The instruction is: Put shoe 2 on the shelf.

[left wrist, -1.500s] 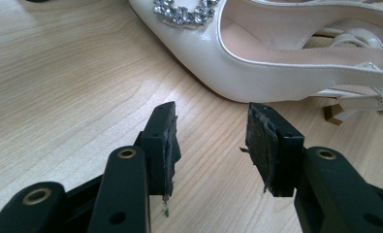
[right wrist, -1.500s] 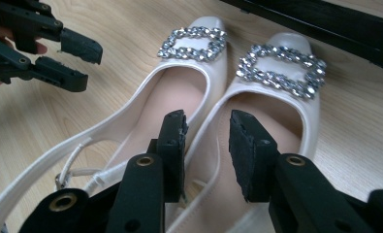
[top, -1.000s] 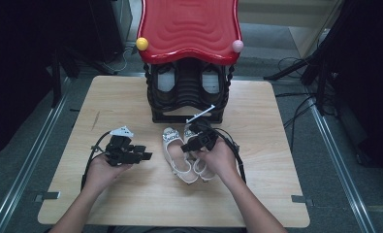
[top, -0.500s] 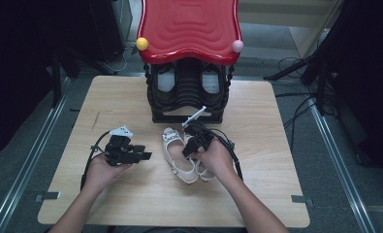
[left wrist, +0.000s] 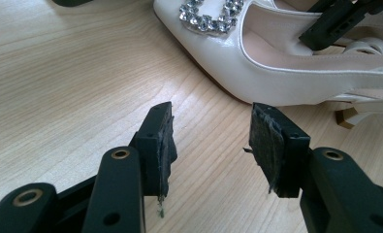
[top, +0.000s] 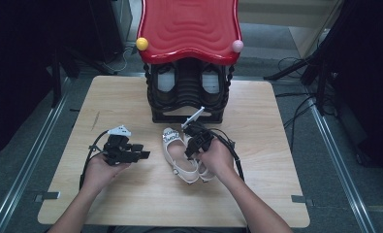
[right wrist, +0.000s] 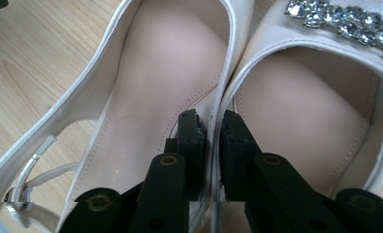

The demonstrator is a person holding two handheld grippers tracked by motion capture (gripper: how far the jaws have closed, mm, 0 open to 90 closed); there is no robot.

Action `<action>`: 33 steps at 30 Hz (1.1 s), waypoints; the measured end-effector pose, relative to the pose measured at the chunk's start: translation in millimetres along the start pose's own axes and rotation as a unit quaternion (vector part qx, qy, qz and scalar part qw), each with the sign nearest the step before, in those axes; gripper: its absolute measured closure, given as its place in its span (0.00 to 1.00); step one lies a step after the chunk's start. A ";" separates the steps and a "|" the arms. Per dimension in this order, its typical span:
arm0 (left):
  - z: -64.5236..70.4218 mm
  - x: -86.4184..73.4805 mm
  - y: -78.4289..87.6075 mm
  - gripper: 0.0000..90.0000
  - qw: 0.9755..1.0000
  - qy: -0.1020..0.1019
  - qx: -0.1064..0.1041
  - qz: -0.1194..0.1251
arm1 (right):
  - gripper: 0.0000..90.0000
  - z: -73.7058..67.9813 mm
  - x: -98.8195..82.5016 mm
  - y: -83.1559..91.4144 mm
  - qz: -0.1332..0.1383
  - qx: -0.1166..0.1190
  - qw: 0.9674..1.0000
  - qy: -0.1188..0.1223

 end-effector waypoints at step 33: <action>-34.9 -11.1 31.4 0.56 0.997 0.044 0.047 0.034 | 0.95 -10.1 26.1 85.0 -0.001 0.074 0.964 0.255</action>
Point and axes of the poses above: each handheld gripper's, and its own axes: y roughly backward along the jaws, x roughly out of its top, z roughly to its right, the point moved 4 cm from there along -y, roughly forward along the jaws, and after that the axes turned 10 degrees about z, right-handed, at the moved point
